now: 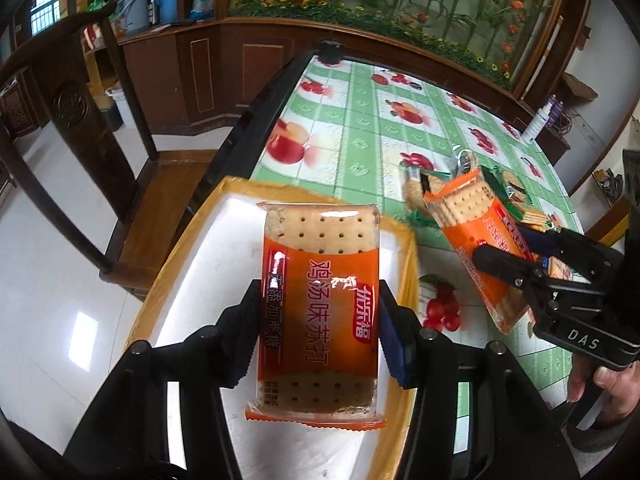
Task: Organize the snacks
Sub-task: 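Lower both orange packs into the white tray and open both grippers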
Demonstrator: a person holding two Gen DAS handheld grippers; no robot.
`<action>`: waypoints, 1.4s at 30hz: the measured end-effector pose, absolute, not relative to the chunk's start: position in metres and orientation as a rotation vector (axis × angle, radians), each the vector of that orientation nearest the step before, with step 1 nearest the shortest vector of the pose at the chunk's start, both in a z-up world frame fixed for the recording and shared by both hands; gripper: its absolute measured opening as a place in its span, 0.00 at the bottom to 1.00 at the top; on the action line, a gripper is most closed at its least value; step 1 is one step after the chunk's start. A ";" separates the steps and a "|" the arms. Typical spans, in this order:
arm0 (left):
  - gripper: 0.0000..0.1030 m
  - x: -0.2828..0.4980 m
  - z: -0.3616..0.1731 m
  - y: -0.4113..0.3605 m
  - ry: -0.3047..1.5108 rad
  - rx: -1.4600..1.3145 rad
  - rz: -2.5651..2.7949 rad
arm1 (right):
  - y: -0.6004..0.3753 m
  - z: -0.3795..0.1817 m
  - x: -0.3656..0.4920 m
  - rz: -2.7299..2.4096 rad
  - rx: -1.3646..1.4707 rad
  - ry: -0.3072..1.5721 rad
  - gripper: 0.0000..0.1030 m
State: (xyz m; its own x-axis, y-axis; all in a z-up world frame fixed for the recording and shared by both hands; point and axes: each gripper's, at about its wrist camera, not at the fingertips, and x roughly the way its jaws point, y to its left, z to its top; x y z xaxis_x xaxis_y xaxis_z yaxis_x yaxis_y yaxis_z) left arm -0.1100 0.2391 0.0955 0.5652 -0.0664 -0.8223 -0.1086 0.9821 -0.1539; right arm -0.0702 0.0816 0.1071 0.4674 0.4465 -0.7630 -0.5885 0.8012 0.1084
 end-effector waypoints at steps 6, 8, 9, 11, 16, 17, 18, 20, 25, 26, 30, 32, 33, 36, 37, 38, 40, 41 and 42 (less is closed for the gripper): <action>0.53 -0.115 0.081 0.249 0.995 -0.198 0.047 | 0.107 0.106 -0.072 0.675 -0.205 0.883 0.50; 0.53 -0.116 0.078 0.253 1.000 -0.197 0.056 | 0.114 0.104 -0.071 0.685 -0.212 0.887 0.50; 0.53 -0.116 0.076 0.255 1.002 -0.198 0.059 | 0.118 0.104 -0.071 0.691 -0.215 0.890 0.50; 0.53 -0.116 0.071 0.260 1.011 -0.204 0.067 | 0.126 0.102 -0.071 0.699 -0.226 0.895 0.50; 0.53 -0.116 0.061 0.268 1.031 -0.203 0.089 | 0.145 0.098 -0.069 0.723 -0.252 0.906 0.50; 0.53 -0.116 0.059 0.269 1.035 -0.203 0.090 | 0.149 0.097 -0.068 0.727 -0.256 0.909 0.50; 0.53 -0.115 0.057 0.270 1.040 -0.202 0.092 | 0.153 0.096 -0.067 0.732 -0.263 0.913 0.50; 0.53 -0.114 0.054 0.271 1.048 -0.196 0.097 | 0.161 0.093 -0.066 0.738 -0.276 0.922 0.50; 0.53 -0.111 0.045 0.273 1.071 -0.178 0.117 | 0.178 0.078 -0.062 0.750 -0.299 0.961 0.50; 0.53 -0.111 0.043 0.274 1.075 -0.173 0.122 | 0.180 0.075 -0.061 0.753 -0.301 0.969 0.50; 0.54 -0.107 0.037 0.278 1.087 -0.178 0.139 | 0.187 0.068 -0.058 0.757 -0.301 0.982 0.50; 0.54 -0.106 0.035 0.278 1.091 -0.172 0.147 | 0.190 0.068 -0.057 0.763 -0.293 0.983 0.50; 0.54 -0.105 0.034 0.278 1.092 -0.170 0.149 | 0.192 0.069 -0.057 0.767 -0.291 0.985 0.50; 0.54 -0.104 0.033 0.278 1.095 -0.168 0.150 | 0.200 0.065 -0.060 0.782 -0.311 0.988 0.50; 0.54 -0.103 0.033 0.279 1.097 -0.166 0.152 | 0.203 0.062 -0.061 0.787 -0.321 0.996 0.50; 0.54 -0.103 0.032 0.278 1.099 -0.165 0.154 | 0.204 0.059 -0.061 0.787 -0.324 1.003 0.50; 0.54 -0.103 0.032 0.278 1.102 -0.158 0.158 | 0.203 0.056 -0.059 0.792 -0.305 1.011 0.50; 0.54 -0.102 0.032 0.278 1.104 -0.153 0.163 | 0.202 0.055 -0.058 0.799 -0.291 1.015 0.51; 0.54 -0.102 0.031 0.277 1.104 -0.147 0.167 | 0.201 0.056 -0.057 0.806 -0.277 1.020 0.51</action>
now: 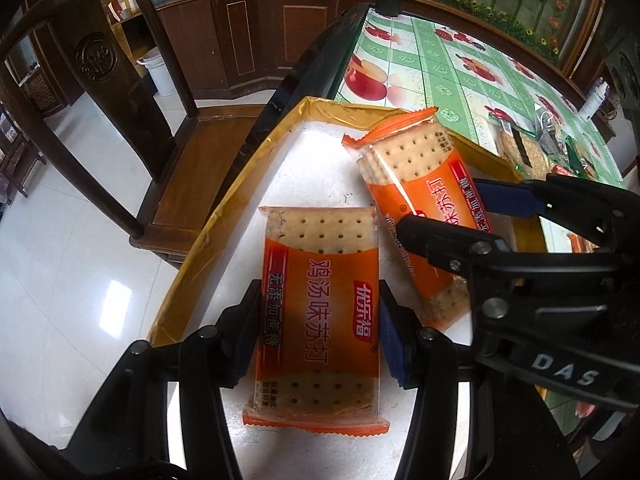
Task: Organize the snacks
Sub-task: 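Lower both orange packs into the white tray and open both grippers, then move both tools back over the snack pile on the table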
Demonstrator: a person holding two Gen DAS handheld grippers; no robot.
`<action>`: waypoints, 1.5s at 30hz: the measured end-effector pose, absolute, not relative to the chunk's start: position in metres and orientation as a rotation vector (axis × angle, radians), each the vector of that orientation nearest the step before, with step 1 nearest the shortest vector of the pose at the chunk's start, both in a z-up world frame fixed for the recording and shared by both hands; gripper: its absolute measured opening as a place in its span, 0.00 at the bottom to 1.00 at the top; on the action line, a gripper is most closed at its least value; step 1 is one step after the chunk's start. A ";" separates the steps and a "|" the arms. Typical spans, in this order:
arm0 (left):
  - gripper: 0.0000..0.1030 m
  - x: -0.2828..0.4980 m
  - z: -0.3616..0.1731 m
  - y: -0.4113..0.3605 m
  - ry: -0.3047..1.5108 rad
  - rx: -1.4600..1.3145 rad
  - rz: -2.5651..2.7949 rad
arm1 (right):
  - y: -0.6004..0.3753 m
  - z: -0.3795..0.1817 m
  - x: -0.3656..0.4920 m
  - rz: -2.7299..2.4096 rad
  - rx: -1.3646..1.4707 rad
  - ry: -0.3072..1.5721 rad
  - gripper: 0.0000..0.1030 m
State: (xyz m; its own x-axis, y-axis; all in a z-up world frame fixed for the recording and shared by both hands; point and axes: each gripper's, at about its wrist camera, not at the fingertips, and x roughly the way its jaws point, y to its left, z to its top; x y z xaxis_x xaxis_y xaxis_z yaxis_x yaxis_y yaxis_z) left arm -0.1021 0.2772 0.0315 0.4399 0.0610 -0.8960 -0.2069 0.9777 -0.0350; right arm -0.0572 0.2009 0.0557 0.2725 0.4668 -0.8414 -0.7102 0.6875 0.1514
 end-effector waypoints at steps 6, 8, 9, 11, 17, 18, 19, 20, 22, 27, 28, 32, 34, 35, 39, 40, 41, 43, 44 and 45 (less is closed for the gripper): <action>0.70 -0.104 0.034 0.278 1.095 -0.138 0.205 | 0.187 0.067 -0.059 0.786 -0.219 1.012 0.62; 0.76 -0.106 0.039 0.278 1.077 -0.132 0.217 | 0.183 0.073 -0.061 0.788 -0.206 0.993 0.62; 0.79 -0.107 0.041 0.278 1.070 -0.128 0.222 | 0.180 0.075 -0.062 0.785 -0.205 0.986 0.62; 0.80 -0.109 0.048 0.277 1.051 -0.120 0.229 | 0.174 0.080 -0.064 0.780 -0.204 0.968 0.62; 0.81 -0.114 0.068 0.260 0.996 -0.062 0.241 | 0.150 0.086 -0.065 0.750 -0.177 0.949 0.63; 0.82 -0.114 0.071 0.257 0.985 -0.052 0.241 | 0.145 0.087 -0.065 0.746 -0.172 0.944 0.63; 0.83 -0.115 0.075 0.254 0.972 -0.041 0.243 | 0.141 0.088 -0.066 0.739 -0.169 0.938 0.64; 0.84 -0.116 0.080 0.248 0.954 -0.029 0.244 | 0.137 0.089 -0.066 0.733 -0.166 0.933 0.64; 0.84 -0.117 0.087 0.239 0.934 -0.008 0.237 | 0.128 0.091 -0.066 0.720 -0.158 0.926 0.64; 0.85 -0.116 0.097 0.216 0.907 0.006 0.198 | 0.101 0.099 -0.067 0.671 -0.125 0.894 0.66; 0.85 -0.116 0.098 0.212 0.905 0.007 0.195 | 0.096 0.101 -0.068 0.661 -0.122 0.888 0.66; 0.85 -0.116 0.104 0.195 0.882 0.005 0.184 | 0.069 0.105 -0.069 0.605 -0.099 0.865 0.68; 0.85 -0.117 0.106 0.186 0.875 0.000 0.178 | 0.055 0.106 -0.069 0.582 -0.080 0.859 0.68; 0.85 -0.116 0.106 0.179 0.870 -0.002 0.172 | 0.047 0.106 -0.069 0.567 -0.075 0.856 0.68; 0.85 -0.115 0.109 0.157 0.854 0.008 0.150 | 0.022 0.104 -0.070 0.514 -0.058 0.854 0.69; 0.85 -0.114 0.109 0.152 0.852 0.010 0.142 | 0.015 0.104 -0.071 0.503 -0.054 0.856 0.69; 0.85 -0.113 0.108 0.145 0.853 0.010 0.129 | 0.008 0.103 -0.071 0.490 -0.050 0.859 0.69; 0.85 -0.110 0.108 0.135 0.856 0.012 0.112 | -0.008 0.102 -0.072 0.461 -0.036 0.862 0.69; 0.85 -0.109 0.107 0.128 0.857 0.014 0.102 | -0.016 0.101 -0.073 0.450 -0.028 0.862 0.69; 0.85 -0.107 0.106 0.122 0.858 0.018 0.093 | -0.026 0.101 -0.073 0.434 -0.016 0.862 0.69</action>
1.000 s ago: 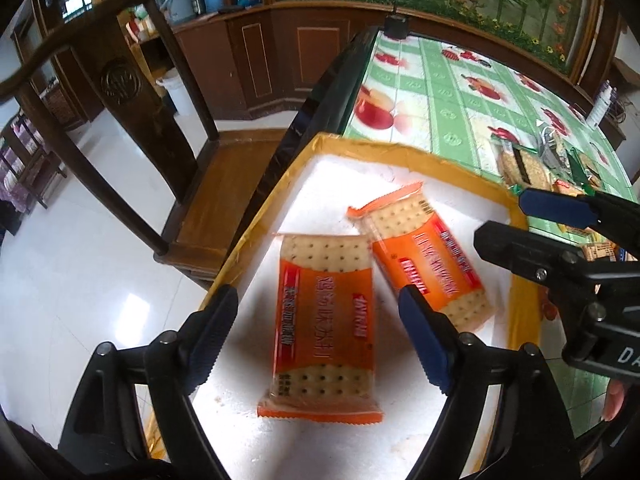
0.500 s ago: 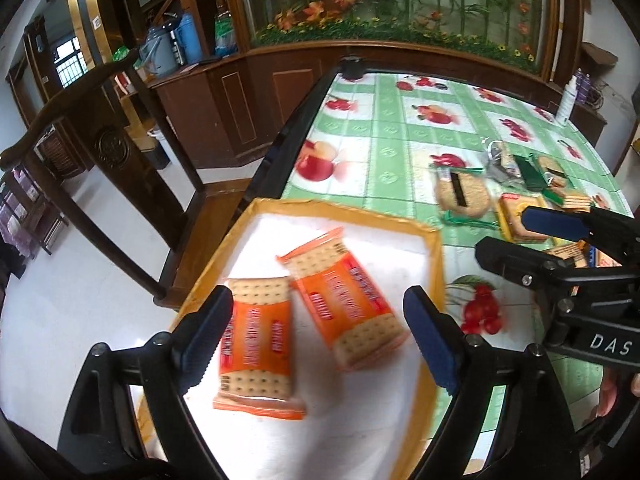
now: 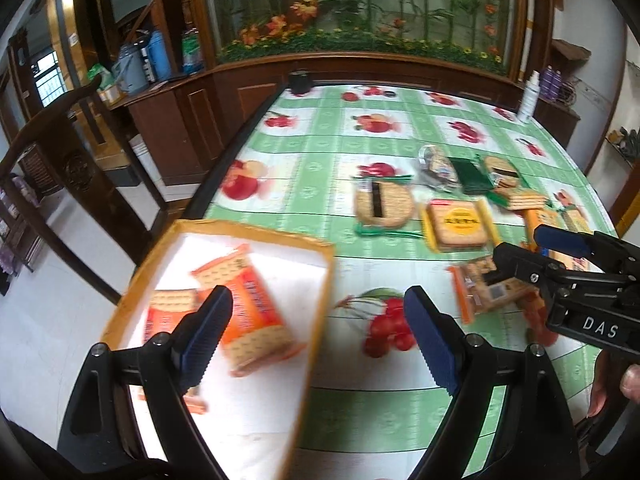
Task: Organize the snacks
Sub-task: 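Move both tools back over the snack pile on the table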
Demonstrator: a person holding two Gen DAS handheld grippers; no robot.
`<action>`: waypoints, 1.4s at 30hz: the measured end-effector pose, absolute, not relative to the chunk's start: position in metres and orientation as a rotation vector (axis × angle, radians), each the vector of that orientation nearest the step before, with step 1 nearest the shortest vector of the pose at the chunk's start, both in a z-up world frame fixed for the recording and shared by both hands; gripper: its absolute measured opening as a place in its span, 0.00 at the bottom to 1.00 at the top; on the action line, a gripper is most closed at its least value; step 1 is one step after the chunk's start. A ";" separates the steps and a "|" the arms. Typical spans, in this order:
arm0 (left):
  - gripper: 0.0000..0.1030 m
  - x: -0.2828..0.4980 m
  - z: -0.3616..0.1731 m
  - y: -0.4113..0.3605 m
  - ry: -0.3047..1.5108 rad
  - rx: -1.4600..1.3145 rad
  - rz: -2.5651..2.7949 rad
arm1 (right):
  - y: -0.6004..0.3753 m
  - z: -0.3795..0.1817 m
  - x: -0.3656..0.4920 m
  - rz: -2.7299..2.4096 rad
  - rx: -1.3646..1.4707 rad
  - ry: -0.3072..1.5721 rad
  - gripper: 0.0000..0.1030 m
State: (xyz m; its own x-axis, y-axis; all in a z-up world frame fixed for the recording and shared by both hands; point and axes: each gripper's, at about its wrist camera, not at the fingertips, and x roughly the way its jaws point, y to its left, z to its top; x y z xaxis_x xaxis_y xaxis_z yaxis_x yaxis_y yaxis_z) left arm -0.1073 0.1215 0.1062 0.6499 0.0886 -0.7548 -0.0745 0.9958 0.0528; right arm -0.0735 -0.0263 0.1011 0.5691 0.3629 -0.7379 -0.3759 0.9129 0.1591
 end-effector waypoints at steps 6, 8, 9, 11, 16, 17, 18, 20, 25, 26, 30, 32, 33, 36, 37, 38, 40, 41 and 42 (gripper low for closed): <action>0.85 -0.096 0.100 0.088 0.880 0.015 0.036 | -0.077 0.098 -0.074 0.347 0.025 0.876 0.71; 0.85 -0.091 0.097 0.075 0.892 0.017 0.015 | -0.091 0.096 -0.073 0.321 0.034 0.882 0.71; 0.85 -0.089 0.095 0.071 0.896 0.020 0.007 | -0.098 0.095 -0.073 0.310 0.038 0.886 0.71; 0.85 -0.084 0.091 0.058 0.909 0.029 -0.012 | -0.113 0.091 -0.073 0.285 0.052 0.896 0.71; 0.85 -0.071 0.079 0.033 0.938 0.053 -0.113 | -0.141 0.083 -0.073 0.242 0.079 0.914 0.71; 0.85 -0.068 0.076 0.028 0.941 0.062 -0.139 | -0.147 0.081 -0.073 0.235 0.085 0.920 0.71; 0.85 -0.065 0.073 0.024 0.944 0.071 -0.163 | -0.150 0.079 -0.072 0.230 0.090 0.923 0.71; 0.85 -0.057 0.064 0.013 0.968 0.106 -0.218 | -0.157 0.077 -0.071 0.219 0.101 0.931 0.71; 0.85 -0.030 0.048 0.006 1.004 0.131 -0.233 | -0.166 0.072 -0.069 0.217 0.118 0.940 0.71; 0.85 -0.024 0.044 0.006 1.015 0.114 -0.237 | -0.166 0.072 -0.068 0.219 0.117 0.942 0.71; 0.85 -0.010 0.038 0.005 1.031 0.046 -0.245 | -0.172 0.069 -0.066 0.210 0.121 0.948 0.71; 0.85 -0.004 0.033 0.003 1.042 0.012 -0.246 | -0.178 0.068 -0.065 0.202 0.127 0.951 0.71; 0.85 -0.003 0.031 0.002 1.047 0.006 -0.246 | -0.180 0.068 -0.064 0.197 0.128 0.952 0.71; 0.86 -0.004 0.024 -0.005 1.072 -0.014 -0.281 | -0.185 0.067 -0.064 0.189 0.130 0.957 0.71; 0.86 -0.006 0.024 -0.007 1.069 -0.016 -0.287 | -0.187 0.067 -0.064 0.186 0.129 0.959 0.71; 0.86 -0.011 0.024 -0.010 1.076 -0.005 -0.297 | -0.188 0.067 -0.064 0.183 0.127 0.961 0.71; 0.86 -0.021 0.024 -0.015 1.091 0.004 -0.332 | -0.192 0.067 -0.063 0.189 0.116 0.965 0.71; 0.86 -0.030 0.024 -0.019 1.102 0.022 -0.355 | -0.192 0.067 -0.063 0.198 0.097 0.968 0.71; 0.86 -0.036 0.025 -0.022 1.108 0.035 -0.372 | -0.192 0.068 -0.062 0.208 0.077 0.972 0.71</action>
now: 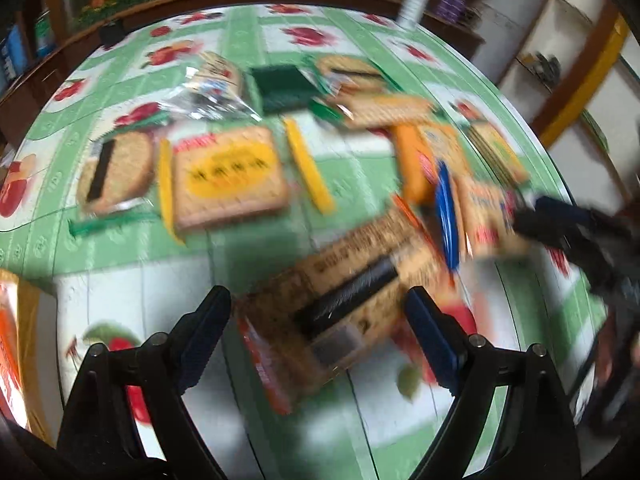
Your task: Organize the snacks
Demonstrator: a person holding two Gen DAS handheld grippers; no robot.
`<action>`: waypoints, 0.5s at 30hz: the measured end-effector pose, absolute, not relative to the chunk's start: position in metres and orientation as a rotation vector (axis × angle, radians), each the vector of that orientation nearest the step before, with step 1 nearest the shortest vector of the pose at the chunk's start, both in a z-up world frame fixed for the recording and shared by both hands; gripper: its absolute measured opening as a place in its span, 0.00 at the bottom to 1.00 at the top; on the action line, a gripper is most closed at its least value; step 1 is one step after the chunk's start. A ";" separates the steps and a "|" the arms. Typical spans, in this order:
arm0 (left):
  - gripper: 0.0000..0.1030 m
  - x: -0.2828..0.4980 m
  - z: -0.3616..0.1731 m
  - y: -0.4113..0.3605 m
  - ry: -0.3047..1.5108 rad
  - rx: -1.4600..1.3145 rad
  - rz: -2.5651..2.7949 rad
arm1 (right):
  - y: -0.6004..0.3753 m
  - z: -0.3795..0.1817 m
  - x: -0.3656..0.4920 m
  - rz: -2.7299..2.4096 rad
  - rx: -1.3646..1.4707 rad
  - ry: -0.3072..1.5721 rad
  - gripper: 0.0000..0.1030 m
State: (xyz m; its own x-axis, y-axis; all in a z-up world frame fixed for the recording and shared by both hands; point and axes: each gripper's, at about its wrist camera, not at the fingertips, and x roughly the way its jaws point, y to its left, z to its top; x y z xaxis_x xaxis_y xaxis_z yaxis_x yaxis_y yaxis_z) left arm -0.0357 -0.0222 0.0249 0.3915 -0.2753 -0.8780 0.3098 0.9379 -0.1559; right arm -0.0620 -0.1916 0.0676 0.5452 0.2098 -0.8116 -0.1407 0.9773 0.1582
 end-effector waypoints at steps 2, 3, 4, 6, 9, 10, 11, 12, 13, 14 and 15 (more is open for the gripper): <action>0.86 -0.047 0.027 -0.026 1.118 0.049 -0.418 | -0.189 0.068 -0.063 0.243 0.020 0.981 0.71; 0.86 -0.051 0.030 -0.027 1.116 0.053 -0.433 | -0.188 0.067 -0.064 0.258 -0.008 0.983 0.72; 0.86 -0.053 0.033 -0.027 1.106 0.062 -0.438 | -0.188 0.067 -0.065 0.266 -0.028 0.984 0.75; 0.86 -0.056 0.042 -0.031 1.056 0.124 -0.438 | -0.188 0.067 -0.068 0.282 -0.072 0.987 0.76; 0.86 -0.055 0.049 -0.041 1.020 0.203 -0.480 | -0.190 0.068 -0.073 0.304 -0.131 0.999 0.76; 0.87 -0.053 0.049 -0.045 1.022 0.216 -0.506 | -0.191 0.069 -0.074 0.298 -0.149 0.997 0.76; 0.87 -0.051 0.048 -0.051 1.028 0.236 -0.540 | -0.192 0.069 -0.074 0.292 -0.163 0.995 0.76; 0.87 -0.049 0.045 -0.055 1.033 0.256 -0.557 | -0.193 0.070 -0.074 0.293 -0.178 0.994 0.76; 0.87 -0.048 0.042 -0.061 1.038 0.291 -0.566 | -0.192 0.070 -0.075 0.302 -0.197 0.993 0.76; 0.86 -0.048 0.038 -0.065 1.041 0.348 -0.573 | -0.191 0.070 -0.076 0.320 -0.226 0.992 0.76; 0.86 -0.049 0.036 -0.068 1.041 0.378 -0.580 | -0.189 0.069 -0.077 0.339 -0.264 0.995 0.76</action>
State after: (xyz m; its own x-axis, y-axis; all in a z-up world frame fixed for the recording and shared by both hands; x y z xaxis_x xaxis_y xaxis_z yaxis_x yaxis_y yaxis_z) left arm -0.0493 -0.0683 0.0363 0.3779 -0.2680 -0.8862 0.6125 0.7902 0.0222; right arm -0.0770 -0.1890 0.0695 0.4997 0.1574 -0.8518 -0.3953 0.9164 -0.0625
